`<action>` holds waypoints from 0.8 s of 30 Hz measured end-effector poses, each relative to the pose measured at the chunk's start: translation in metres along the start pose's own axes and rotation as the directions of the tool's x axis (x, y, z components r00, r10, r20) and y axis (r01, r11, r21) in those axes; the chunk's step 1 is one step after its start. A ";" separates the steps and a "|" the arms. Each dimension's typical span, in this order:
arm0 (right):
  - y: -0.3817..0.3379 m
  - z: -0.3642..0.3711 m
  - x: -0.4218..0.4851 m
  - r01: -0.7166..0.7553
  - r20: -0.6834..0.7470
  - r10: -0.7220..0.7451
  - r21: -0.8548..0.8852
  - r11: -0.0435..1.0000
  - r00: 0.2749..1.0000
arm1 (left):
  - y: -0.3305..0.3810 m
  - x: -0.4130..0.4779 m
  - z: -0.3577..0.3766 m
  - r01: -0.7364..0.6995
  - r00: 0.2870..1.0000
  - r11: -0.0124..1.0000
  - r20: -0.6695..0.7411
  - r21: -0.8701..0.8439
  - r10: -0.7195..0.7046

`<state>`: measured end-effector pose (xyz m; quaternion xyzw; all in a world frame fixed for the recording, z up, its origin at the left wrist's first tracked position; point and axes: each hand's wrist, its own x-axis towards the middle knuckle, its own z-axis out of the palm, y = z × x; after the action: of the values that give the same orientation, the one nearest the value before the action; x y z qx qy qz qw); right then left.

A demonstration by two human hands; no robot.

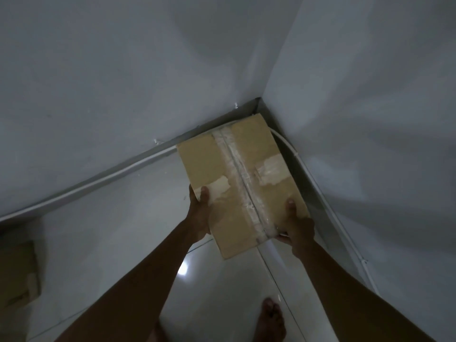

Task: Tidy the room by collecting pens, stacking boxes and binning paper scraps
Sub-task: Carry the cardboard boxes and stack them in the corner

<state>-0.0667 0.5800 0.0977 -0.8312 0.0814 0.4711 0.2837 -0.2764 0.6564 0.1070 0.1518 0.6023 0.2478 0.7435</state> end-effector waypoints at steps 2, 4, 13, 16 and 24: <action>0.001 -0.003 0.004 -0.004 0.007 0.003 0.008 1.000 1.000 | -0.001 0.000 0.001 0.045 0.999 0.998 -0.013 0.049 -0.044; 0.003 -0.005 0.007 0.010 0.008 -0.010 0.015 1.000 1.000 | -0.001 -0.001 0.001 0.090 0.996 0.992 -0.024 0.089 -0.089; -0.008 -0.012 0.017 -0.092 0.104 0.092 -0.005 0.996 0.990 | 0.008 0.008 -0.001 0.246 0.967 0.942 -0.129 0.229 -0.221; -0.016 -0.017 0.013 -0.072 0.102 0.082 -0.096 0.993 0.991 | 0.012 0.007 0.000 0.232 0.963 0.931 -0.201 0.281 -0.179; -0.024 -0.039 -0.040 0.015 0.026 -0.007 -0.332 0.943 1.000 | 0.041 -0.025 -0.004 0.217 0.942 0.895 -0.323 0.391 -0.088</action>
<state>-0.0501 0.5734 0.1557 -0.8616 -0.0072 0.4868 0.1432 -0.2919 0.6764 0.1479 0.2213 0.7562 0.0724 0.6115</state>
